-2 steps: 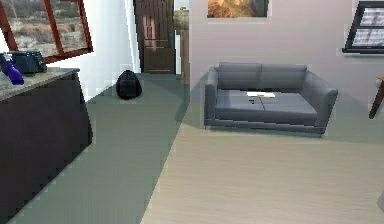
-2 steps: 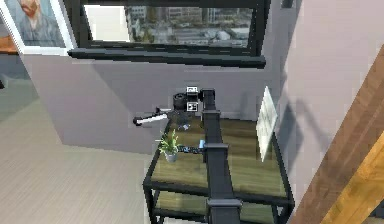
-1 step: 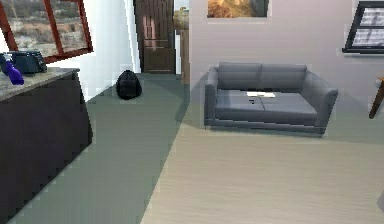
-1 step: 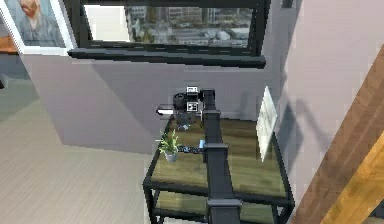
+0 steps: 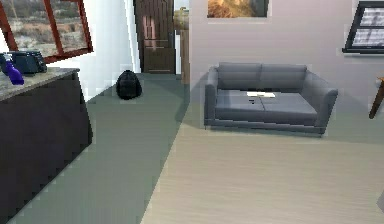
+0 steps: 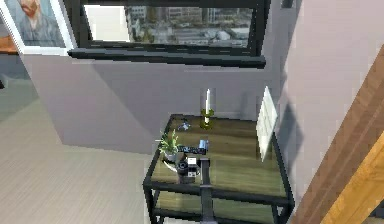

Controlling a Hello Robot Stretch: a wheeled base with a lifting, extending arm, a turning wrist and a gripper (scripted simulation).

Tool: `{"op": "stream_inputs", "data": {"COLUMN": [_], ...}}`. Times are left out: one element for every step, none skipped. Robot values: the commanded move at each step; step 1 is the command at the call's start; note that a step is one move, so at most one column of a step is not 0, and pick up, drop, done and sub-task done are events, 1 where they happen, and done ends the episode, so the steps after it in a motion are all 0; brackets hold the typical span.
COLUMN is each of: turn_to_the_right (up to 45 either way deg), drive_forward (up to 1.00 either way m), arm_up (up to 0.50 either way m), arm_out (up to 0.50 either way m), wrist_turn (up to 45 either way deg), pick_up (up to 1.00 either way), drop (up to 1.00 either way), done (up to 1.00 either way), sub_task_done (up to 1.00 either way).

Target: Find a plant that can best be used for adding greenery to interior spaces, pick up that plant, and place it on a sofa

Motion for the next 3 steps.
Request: {"op": "stream_inputs", "data": {"turn_to_the_right": [0.0,0.0,0.0], "drive_forward": [0.0,0.0,0.0], "arm_up": [0.0,0.1,0.36], "arm_out": [0.0,0.0,0.0], "wrist_turn": [0.0,0.0,0.0], "pick_up": [1.0,0.0,0.0], "drop": [0.0,0.0,0.0], "done": [0.0,0.0,0.0], "sub_task_done": [0.0,0.0,0.0]}}
